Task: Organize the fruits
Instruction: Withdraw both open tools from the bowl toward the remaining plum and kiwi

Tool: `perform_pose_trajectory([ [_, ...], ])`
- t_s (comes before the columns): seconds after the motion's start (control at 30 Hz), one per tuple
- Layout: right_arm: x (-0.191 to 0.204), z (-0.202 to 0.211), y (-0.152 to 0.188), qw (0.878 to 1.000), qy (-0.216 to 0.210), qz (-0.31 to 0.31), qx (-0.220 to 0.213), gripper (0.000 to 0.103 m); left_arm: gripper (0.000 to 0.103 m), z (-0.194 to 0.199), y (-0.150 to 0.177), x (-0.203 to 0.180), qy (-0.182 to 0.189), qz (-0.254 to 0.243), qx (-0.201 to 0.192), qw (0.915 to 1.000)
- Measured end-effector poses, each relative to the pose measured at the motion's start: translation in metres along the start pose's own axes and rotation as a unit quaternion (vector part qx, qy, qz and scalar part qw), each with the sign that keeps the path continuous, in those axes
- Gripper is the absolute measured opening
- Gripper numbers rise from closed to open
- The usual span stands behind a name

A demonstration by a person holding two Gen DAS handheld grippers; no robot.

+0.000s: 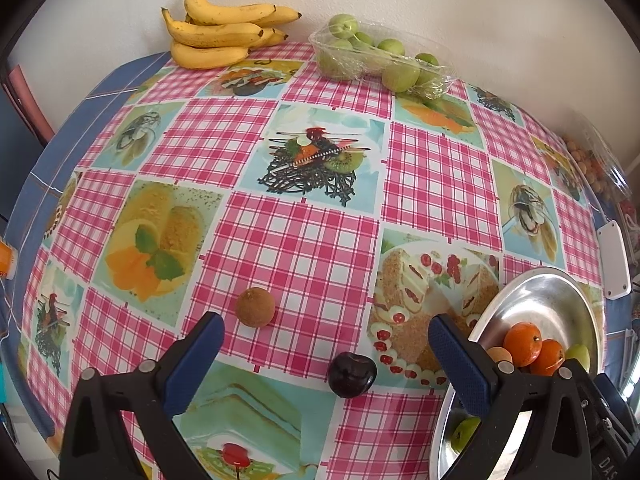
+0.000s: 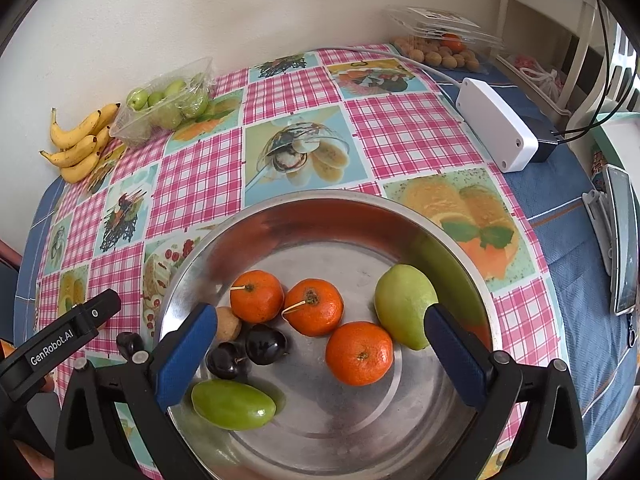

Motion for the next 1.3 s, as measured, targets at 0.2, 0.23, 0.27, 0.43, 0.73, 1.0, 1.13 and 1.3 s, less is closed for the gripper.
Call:
perform_pose_trajectory([
  [0.2, 0.0, 0.0, 0.0, 1.0, 0.001, 0.0, 0.0, 0.103, 0.103, 0.0, 0.0, 0.0, 0.004, 0.002, -0.001, 1.0],
  [0.23, 0.0, 0.0, 0.0, 1.0, 0.001, 0.0, 0.0, 0.103, 0.103, 0.0, 0.0, 0.0, 0.005, 0.002, -0.002, 1.0],
  [0.27, 0.0, 0.0, -0.001, 1.0, 0.0, 0.0, -0.001, 0.103, 0.103, 0.0, 0.0, 0.0, 0.008, 0.002, -0.003, 1.0],
  [0.43, 0.006, 0.006, -0.004, 1.0, 0.0, 0.005, -0.014, 0.103, 0.103, 0.006, -0.006, -0.001, 0.022, -0.008, -0.017, 0.9996],
  [0.73, 0.025, 0.009, -0.005, 0.999, -0.007, 0.026, -0.02, 0.103, 0.103, 0.009, -0.018, 0.029, 0.038, 0.016, -0.02, 0.9989],
  [1.0, 0.06, 0.01, -0.003, 0.998, -0.027, 0.057, -0.021, 0.103, 0.103, 0.014, -0.034, 0.083, 0.042, 0.063, -0.025, 0.9968],
  [1.13, 0.084, 0.008, 0.0, 0.996, -0.036, 0.078, -0.017, 0.103, 0.103, 0.021, -0.041, 0.105, 0.031, 0.075, -0.041, 0.9959],
  [1.3, 0.113, 0.006, 0.006, 0.993, -0.056, 0.099, -0.011, 0.103, 0.103, 0.025, -0.048, 0.13, 0.022, 0.089, -0.047, 0.9947],
])
Point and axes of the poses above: each gripper's, at about its wrist camera, not at the fingertips, and z roughly against the way its jaws point, x to its left, y to its underside, the point moved 7 cm from there along -z, roughly the way its jaws point, and after that the axes turned 2 degrees about x, right-handed, at the moved point
